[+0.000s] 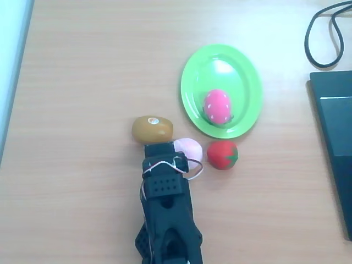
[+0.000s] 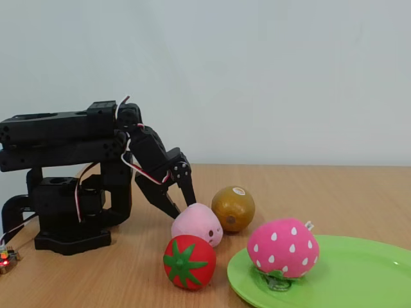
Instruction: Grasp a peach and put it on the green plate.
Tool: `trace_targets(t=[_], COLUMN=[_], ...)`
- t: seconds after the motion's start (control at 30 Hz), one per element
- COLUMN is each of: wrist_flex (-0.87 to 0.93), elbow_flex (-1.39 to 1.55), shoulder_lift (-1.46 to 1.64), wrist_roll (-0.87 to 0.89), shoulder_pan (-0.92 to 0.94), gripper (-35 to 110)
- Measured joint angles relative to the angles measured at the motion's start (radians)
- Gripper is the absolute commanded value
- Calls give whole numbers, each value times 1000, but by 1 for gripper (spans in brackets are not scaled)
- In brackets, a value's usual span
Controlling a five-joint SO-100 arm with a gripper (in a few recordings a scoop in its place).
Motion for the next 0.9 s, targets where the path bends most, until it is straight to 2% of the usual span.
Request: trace_targets(t=[0.27,0.63,0.9], wrist_flex=[-18,-12,189], elbow_flex=[-94,-410,-744], shoulder_lift=[-11,-242,-508], wrist_roll=[-6,0,28], shoulder_pan=[3,-2,9], gripper=[-8,-8,-8])
